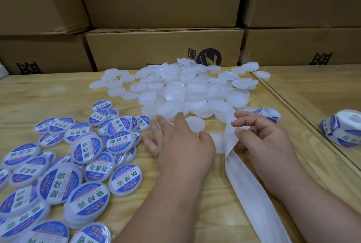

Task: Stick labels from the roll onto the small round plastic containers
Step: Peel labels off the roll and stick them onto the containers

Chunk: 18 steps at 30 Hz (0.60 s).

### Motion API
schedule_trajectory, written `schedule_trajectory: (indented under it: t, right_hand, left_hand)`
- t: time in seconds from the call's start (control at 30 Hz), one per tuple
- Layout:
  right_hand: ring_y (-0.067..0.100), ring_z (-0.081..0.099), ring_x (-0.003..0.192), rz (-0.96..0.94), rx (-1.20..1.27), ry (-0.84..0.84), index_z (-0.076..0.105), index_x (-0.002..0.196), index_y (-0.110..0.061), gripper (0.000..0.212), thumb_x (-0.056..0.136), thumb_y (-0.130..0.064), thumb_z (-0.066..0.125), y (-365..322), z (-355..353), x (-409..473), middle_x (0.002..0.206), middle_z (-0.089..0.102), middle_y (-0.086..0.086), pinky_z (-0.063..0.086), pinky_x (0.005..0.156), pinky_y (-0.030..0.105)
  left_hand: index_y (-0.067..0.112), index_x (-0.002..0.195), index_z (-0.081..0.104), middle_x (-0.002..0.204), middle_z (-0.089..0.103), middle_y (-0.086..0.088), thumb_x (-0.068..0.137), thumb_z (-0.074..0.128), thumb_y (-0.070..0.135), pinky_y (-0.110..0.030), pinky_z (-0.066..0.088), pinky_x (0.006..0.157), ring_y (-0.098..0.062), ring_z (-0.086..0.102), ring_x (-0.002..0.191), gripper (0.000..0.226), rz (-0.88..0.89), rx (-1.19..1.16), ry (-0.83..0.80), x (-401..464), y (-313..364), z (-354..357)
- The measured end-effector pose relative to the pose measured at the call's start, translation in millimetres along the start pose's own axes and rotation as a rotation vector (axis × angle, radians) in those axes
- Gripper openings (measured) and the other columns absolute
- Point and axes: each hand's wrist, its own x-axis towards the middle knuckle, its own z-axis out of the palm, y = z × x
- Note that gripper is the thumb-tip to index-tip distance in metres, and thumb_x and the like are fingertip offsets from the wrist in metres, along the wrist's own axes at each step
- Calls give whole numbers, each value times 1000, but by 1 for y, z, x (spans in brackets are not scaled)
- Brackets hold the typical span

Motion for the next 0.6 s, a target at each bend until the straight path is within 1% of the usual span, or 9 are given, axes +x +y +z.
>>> schedule_trajectory:
  t: [0.07,0.17,0.23,0.27,0.33,0.43,0.5,0.57,0.6]
  right_hand:
    - [11,52,64,1,0,1,74,81,-34,36,90,-1,63,0,0,0,117,67,-25,48,62,14]
    - [10,52,63,5,1,3,74,80,-33,36,90,0,63,0,1,0,118,68,-22,48,62,13]
    - [8,54,65,5,-12,-1,74,81,-33,35,90,-1,63,-1,0,0,118,68,-23,48,64,13]
    - [7,55,66,4,-20,-4,74,82,-34,35,91,-2,63,-1,0,0,118,67,-24,48,65,13]
    - [6,55,66,2,-29,-4,74,83,-34,35,91,-2,64,-1,0,0,117,67,-25,48,66,13]
    - [9,54,64,-2,-26,3,74,83,-34,35,90,-1,63,-2,1,-1,113,67,-26,48,64,12]
    - [12,53,62,0,-39,5,73,83,-34,35,91,-1,63,-2,1,-1,95,70,-23,47,59,12]
    - [13,49,58,10,-50,11,72,82,-32,34,91,-1,61,-1,0,-1,67,59,-14,42,51,11]
    - [11,49,56,14,-41,19,72,82,-30,32,91,-1,61,-1,0,-1,63,56,-13,41,49,10]
  left_hand:
    - [32,156,20,169,0,-10,89,50,43,-51,-6,121,-27,-9,154,74,20,-47,31,-1,1,0]
    - [38,149,28,160,21,2,87,52,40,-44,10,117,-22,13,147,66,112,-101,74,-3,3,1]
    - [38,148,28,153,34,3,87,50,41,-44,16,107,-23,25,139,65,72,-41,57,-3,1,2]
    - [36,149,27,154,35,0,88,48,42,-44,15,103,-25,26,138,65,39,9,53,-3,-1,2]
    - [34,152,25,163,22,-6,89,46,42,-48,11,107,-27,17,145,67,12,65,58,-2,-2,2]
    - [36,153,25,169,7,5,91,45,34,-51,6,115,-21,2,152,64,114,21,22,-2,0,2]
    - [38,151,30,167,14,11,95,41,34,-52,4,117,-17,4,152,58,187,45,-28,-2,0,3]
    - [40,142,47,159,30,13,97,41,41,-49,8,115,-17,15,147,45,194,70,-19,-1,-2,4]
    - [41,135,54,151,37,13,96,43,46,-45,9,112,-16,22,141,40,182,67,8,-1,-3,4]
